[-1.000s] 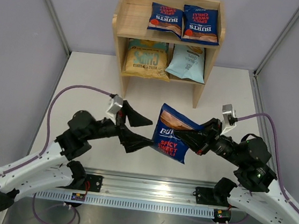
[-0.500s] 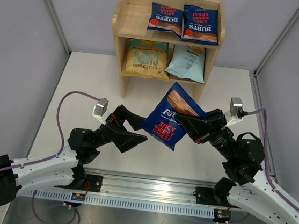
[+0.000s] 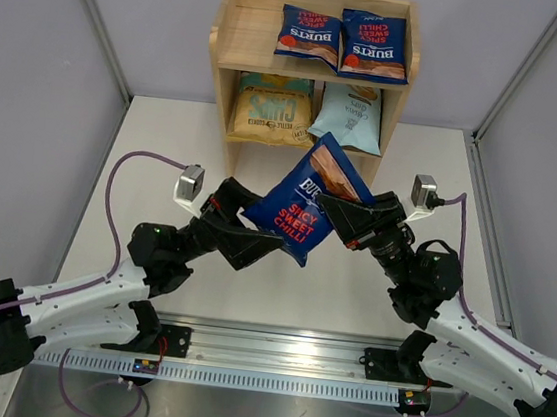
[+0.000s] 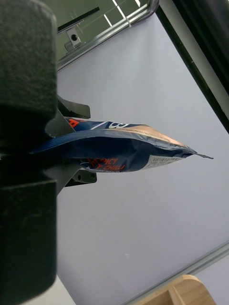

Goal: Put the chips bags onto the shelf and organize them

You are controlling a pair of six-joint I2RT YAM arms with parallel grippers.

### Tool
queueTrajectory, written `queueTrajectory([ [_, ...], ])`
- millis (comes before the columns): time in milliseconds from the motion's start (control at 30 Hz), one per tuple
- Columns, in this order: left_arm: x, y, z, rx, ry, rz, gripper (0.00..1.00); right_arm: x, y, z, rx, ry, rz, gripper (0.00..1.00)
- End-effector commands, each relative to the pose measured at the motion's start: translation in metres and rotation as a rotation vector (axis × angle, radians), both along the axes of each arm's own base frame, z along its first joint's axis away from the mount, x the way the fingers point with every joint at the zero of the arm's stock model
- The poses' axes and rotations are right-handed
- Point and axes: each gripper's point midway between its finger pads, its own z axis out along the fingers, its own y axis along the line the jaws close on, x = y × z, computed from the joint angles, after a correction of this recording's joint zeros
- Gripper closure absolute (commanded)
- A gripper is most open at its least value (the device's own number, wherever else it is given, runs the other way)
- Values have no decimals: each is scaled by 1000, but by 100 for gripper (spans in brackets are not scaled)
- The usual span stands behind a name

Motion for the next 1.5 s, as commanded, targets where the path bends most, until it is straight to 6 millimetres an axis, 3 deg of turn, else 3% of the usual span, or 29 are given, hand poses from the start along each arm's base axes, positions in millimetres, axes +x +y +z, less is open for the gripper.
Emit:
queueTrajectory([
  [0,-7,1,19,14,-75,12,22,-6,-16,31,115,-71,-33,87],
  [300,6,5,16,40,-2,76,68,-8,-18,25,153,-102,-28,85],
  [400,12,3,12,64,29,92,80,-7,-15,21,121,-94,-32,80],
  [467,18,4,9,86,53,106,84,-8,-20,24,108,-98,-58,65],
  [500,20,6,7,94,63,109,86,-1,-18,16,66,-64,-80,57],
  [533,24,12,9,89,71,116,89,0,-22,16,55,-58,-107,36],
  [567,27,17,9,86,82,126,89,1,-38,23,73,-55,-168,23],
  [600,31,21,9,92,100,134,90,8,-37,11,17,-11,-199,16],
  [667,39,36,15,77,108,173,91,8,-58,16,5,-4,-284,8],
  [700,47,43,18,85,123,207,91,12,-58,4,-51,28,-307,8],
  [833,64,63,40,92,145,309,91,11,-78,-8,-103,65,-381,6],
  [900,86,73,42,119,218,392,91,12,-87,-16,-130,103,-410,6],
  [933,89,83,62,87,224,428,91,12,-90,-18,-135,111,-419,6],
  [967,96,88,68,84,242,454,92,11,-94,-22,-146,126,-427,6],
  [1000,117,94,63,93,299,497,92,11,-96,-24,-149,134,-430,4],
  [1033,120,103,83,65,297,513,92,10,-102,-23,-138,145,-440,4],
  [1067,130,106,85,61,322,526,93,10,-102,-28,-156,159,-442,4],
  [1100,155,116,85,45,384,552,93,10,-104,-30,-160,170,-447,3],
  [1133,165,118,86,45,411,536,94,10,-106,-31,-160,180,-451,3],
  [1167,171,123,100,20,406,528,94,9,-109,-34,-167,194,-452,3],
  [1200,194,128,101,-4,434,508,97,9,-109,-35,-171,202,-452,3],
  [1233,203,130,105,-15,439,508,97,8,-112,-35,-166,209,-455,3],
  [1267,204,133,127,-36,404,508,98,8,-113,-39,-178,218,-456,3],
  [1333,239,134,124,-17,446,541,98,9,-116,-41,-179,233,-465,2],
  [1400,252,140,143,-40,430,585,98,10,-117,-47,-197,246,-476,2],
  [1467,277,142,138,-42,464,617,98,12,-120,-51,-205,258,-494,2],
])
